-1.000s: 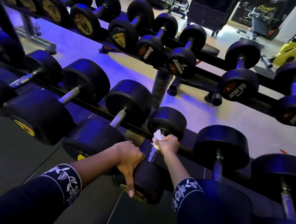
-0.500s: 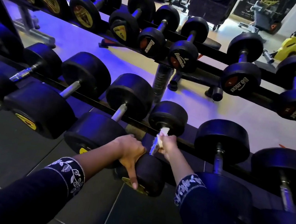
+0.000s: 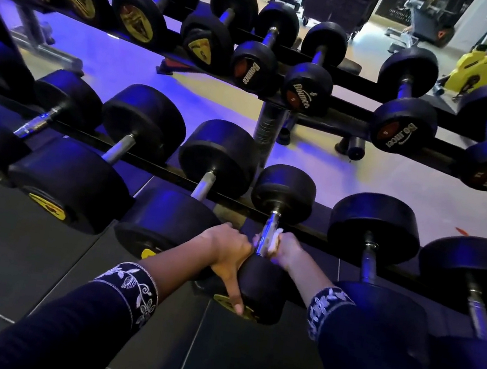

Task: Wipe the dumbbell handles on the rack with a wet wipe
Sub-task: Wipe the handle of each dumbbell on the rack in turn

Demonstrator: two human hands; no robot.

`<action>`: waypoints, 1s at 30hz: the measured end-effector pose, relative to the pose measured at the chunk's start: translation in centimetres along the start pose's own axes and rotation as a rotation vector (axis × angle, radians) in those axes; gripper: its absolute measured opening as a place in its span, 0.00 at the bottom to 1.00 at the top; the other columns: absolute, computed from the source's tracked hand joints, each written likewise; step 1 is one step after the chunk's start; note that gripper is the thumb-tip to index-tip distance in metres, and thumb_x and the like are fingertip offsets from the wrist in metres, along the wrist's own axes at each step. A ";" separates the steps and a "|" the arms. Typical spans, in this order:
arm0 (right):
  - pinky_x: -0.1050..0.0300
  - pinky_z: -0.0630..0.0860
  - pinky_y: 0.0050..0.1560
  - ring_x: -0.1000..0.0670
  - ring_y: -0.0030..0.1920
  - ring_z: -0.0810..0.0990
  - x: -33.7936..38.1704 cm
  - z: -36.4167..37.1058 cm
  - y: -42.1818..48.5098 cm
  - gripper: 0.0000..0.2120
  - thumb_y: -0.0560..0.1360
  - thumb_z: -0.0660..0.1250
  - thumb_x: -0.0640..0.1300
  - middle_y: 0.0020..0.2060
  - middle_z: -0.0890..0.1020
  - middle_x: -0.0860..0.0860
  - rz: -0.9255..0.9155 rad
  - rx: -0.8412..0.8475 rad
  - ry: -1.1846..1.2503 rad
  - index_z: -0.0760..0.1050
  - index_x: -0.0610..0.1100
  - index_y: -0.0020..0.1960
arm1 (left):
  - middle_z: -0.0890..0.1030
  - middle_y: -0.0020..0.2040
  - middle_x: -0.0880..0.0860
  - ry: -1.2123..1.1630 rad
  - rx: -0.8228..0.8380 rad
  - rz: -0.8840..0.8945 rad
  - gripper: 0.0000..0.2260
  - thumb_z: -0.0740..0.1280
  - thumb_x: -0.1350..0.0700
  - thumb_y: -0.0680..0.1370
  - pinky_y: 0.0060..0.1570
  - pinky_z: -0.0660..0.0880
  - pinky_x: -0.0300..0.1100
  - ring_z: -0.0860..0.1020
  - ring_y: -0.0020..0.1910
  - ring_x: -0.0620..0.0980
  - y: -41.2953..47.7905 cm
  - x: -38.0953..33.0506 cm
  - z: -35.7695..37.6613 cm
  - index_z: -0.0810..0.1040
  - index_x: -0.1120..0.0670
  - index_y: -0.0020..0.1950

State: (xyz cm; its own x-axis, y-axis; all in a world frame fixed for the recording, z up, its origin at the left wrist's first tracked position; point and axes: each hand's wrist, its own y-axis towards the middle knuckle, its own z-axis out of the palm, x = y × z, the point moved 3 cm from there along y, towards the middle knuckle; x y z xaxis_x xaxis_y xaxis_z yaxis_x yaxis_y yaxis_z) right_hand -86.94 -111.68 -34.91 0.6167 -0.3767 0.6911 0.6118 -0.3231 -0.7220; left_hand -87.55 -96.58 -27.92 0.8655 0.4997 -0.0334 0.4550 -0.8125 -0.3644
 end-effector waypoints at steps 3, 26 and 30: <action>0.62 0.80 0.39 0.47 0.25 0.78 -0.3 -0.4 -1.6 0.21 0.79 0.44 0.34 0.19 0.76 0.43 -0.039 -0.022 -0.092 0.71 0.34 0.35 | 0.83 0.52 0.52 0.011 -0.020 0.017 0.47 0.67 0.20 0.51 0.60 0.72 0.50 0.80 0.51 0.53 0.3 0.1 0.3 0.76 0.53 0.56; 0.63 0.65 0.24 0.44 0.34 0.74 8.7 -21.8 -9.4 0.12 0.76 0.58 0.42 0.32 0.76 0.45 -0.478 -0.323 -0.788 0.72 0.39 0.36 | 0.82 0.48 0.51 -0.592 -0.449 -0.101 0.16 0.64 0.40 0.77 0.42 0.74 0.46 0.79 0.50 0.55 10.3 -16.7 -6.8 0.78 0.52 0.49; 0.55 0.63 0.33 0.44 0.44 0.75 8.3 -24.6 -8.3 0.06 0.74 0.61 0.40 0.39 0.76 0.41 -0.506 -0.303 -0.848 0.74 0.38 0.42 | 0.82 0.47 0.55 -0.661 -0.418 -0.221 0.18 0.60 0.39 0.79 0.40 0.69 0.45 0.79 0.50 0.57 12.5 -20.0 -6.3 0.77 0.52 0.44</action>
State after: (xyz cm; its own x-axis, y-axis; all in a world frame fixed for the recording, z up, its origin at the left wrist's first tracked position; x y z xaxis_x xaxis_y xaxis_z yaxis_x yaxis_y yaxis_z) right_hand -99.12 -133.44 -23.96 0.5401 0.5622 0.6263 0.8189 -0.5228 -0.2370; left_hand -97.87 -118.58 -25.94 0.5034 0.6296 -0.5917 0.7546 -0.6540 -0.0539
